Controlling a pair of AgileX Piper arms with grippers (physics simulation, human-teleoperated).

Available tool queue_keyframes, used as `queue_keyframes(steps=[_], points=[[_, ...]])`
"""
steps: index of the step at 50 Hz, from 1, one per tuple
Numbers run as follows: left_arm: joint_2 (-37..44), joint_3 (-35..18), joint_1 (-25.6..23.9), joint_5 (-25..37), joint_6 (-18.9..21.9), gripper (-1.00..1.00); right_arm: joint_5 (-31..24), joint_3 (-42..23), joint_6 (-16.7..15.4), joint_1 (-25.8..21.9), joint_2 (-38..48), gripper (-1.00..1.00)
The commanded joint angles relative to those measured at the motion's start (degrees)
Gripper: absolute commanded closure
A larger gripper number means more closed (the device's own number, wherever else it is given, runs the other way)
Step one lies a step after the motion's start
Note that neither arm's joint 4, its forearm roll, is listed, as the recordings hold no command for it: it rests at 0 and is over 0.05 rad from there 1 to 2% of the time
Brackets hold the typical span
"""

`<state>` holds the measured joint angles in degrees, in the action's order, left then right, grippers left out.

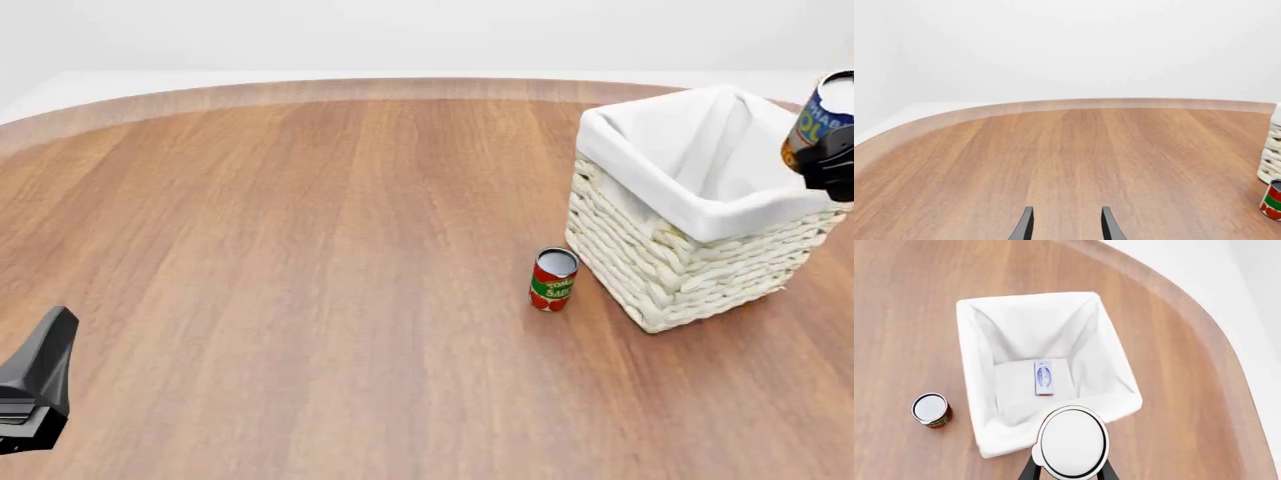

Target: Pick up the alphabet soup and the cream cheese box, and put them in the basket.

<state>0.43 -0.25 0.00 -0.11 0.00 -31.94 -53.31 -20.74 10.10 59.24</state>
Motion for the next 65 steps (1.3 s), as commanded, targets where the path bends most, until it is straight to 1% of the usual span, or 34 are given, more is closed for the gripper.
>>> queue_keyframes(steps=[1, 2, 4, 8, 10, 11, 13, 15, 19, 20, 26, 36, 48, 56, 65], points=[[0.00, 0.00, 0.00, 0.00, 0.00, -1.00, -2.21, -7.68, 0.56, -0.38, 3.19, 1.00], [0.00, 0.00, 0.00, 0.00, 0.00, -1.00, -1.60, -7.48, 0.60, -0.47, 3.57, 1.00], [0.00, 0.00, 0.00, 0.00, 0.00, -1.00, -2.76, -9.13, 0.39, -0.63, 4.13, 1.00], [0.00, 0.00, 0.00, 0.00, 0.00, -1.00, -2.78, -10.41, 0.45, -1.08, 5.39, 1.00], [0.00, 0.00, 0.00, 0.00, 0.00, -1.00, -2.41, -10.84, 0.44, -1.46, 6.40, 1.00], [0.00, 0.00, 0.00, 0.00, 0.00, -1.00, -0.75, -9.55, 0.54, -1.47, 6.74, 1.00], [0.00, 0.00, 0.00, 0.00, 0.00, -1.00, -0.22, -9.73, 0.54, -1.61, 7.55, 1.00], [0.00, 0.00, 0.00, 0.00, 0.00, -1.00, -1.48, -11.80, 0.47, -1.70, 8.53, 1.00], [0.00, 0.00, 0.00, 0.00, 0.00, -1.00, -0.71, -12.61, 0.83, -2.06, 10.77, 1.00], [0.00, 0.00, 0.00, 0.00, 0.00, -1.00, 1.73, -10.72, 0.86, -2.27, 11.65, 1.00], [0.00, 0.00, 0.00, 0.00, 0.00, -1.00, 3.16, -11.90, 0.43, -2.57, 14.88, 1.00], [0.00, 0.00, 0.00, 0.00, 0.00, -1.00, 6.18, -12.67, 0.26, -2.20, 20.21, 1.00], [0.00, 0.00, 0.00, 0.00, 0.00, -1.00, 7.70, -14.69, -0.36, -2.31, 25.97, 1.00], [0.00, 0.00, 0.00, 0.00, 0.00, -1.00, 9.25, -15.71, -0.83, -1.74, 29.79, 1.00], [0.00, 0.00, 0.00, 0.00, 0.00, -1.00, 9.78, -17.23, -1.55, -1.22, 33.77, 1.00]])
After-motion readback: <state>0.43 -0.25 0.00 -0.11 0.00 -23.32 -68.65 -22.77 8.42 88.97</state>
